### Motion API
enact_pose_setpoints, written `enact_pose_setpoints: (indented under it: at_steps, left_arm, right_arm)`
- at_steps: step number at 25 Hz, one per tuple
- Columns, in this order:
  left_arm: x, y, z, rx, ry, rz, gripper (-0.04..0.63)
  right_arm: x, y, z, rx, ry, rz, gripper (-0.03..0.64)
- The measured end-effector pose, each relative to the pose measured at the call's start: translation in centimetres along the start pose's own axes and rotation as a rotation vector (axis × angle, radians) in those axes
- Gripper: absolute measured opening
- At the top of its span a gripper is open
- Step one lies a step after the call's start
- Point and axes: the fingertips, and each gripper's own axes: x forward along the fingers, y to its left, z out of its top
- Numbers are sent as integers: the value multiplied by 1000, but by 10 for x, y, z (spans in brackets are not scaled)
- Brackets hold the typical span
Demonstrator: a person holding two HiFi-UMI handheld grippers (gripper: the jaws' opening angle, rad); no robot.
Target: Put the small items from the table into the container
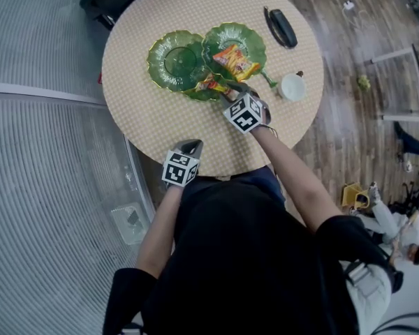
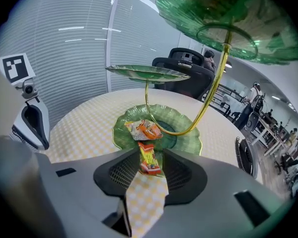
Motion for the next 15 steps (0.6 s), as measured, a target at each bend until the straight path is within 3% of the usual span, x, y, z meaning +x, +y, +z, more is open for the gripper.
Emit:
enact_pose_setpoints:
  at_steps: [4, 7, 9, 15]
  left_arm:
    - [-2, -4, -6, 2, 1, 2, 3]
    - [-3, -8, -8, 4, -3, 0, 3]
    - [-3, -10, -8, 11, -5, -2, 3]
    - [-4, -20, -3, 37, -22, -17, 3]
  right_arm:
    - [-6, 4, -9, 18, -3, -11, 149]
    - [-14, 20, -27, 56, 26, 34, 142]
    - [-20, 39, -49, 94, 64, 95, 49]
    - [-46, 87, -107, 129, 126, 190, 28]
